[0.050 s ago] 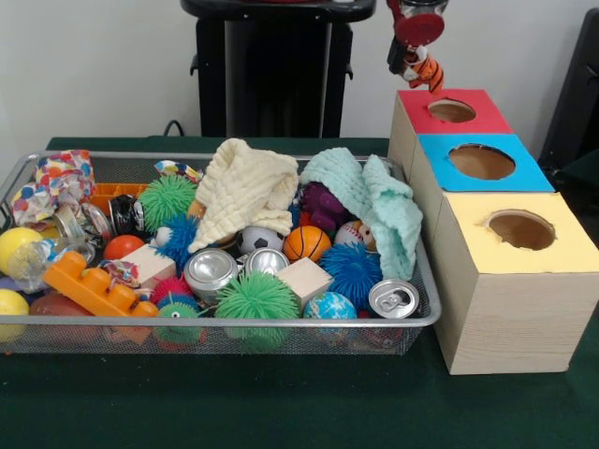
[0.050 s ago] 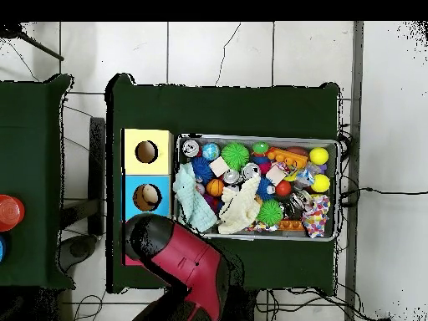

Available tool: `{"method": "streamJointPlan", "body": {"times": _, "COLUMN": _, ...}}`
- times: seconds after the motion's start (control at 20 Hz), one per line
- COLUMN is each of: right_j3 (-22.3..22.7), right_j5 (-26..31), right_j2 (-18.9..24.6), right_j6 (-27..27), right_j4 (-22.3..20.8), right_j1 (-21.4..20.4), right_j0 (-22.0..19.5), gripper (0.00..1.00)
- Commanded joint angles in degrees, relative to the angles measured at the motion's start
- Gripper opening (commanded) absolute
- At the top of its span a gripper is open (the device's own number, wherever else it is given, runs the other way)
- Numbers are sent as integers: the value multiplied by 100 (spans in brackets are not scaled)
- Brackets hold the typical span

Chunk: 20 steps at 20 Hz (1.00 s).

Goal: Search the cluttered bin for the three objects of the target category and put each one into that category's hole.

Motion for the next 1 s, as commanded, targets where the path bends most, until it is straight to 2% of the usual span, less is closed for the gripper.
{"method": "streamJointPlan", "body": {"times": 0.05, "right_j3": -880, "right_j5": 728, "right_j2": 370, "right_j6": 1792, "right_j4": -57, "right_j1": 300, "right_j0": -211, "gripper": 0}}
{"method": "streamJointPlan", "body": {"times": 0.5, "right_j3": -985, "right_j5": 767, "right_j2": 382, "right_j6": 1820, "right_j4": 4, "right_j1": 319, "right_j0": -226, "gripper": 0}}
{"method": "streamJointPlan", "body": {"times": 0.65, "right_j3": -829, "right_j5": 547, "right_j2": 446, "right_j6": 1717, "right_j4": 90, "right_j1": 298, "right_j0": -241, "gripper": 0}}
{"method": "streamJointPlan", "body": {"times": 1.0, "right_j3": -425, "right_j5": 108, "right_j2": 504, "right_j6": 1864, "right_j4": 299, "right_j1": 237, "right_j0": 25, "gripper": 0}}
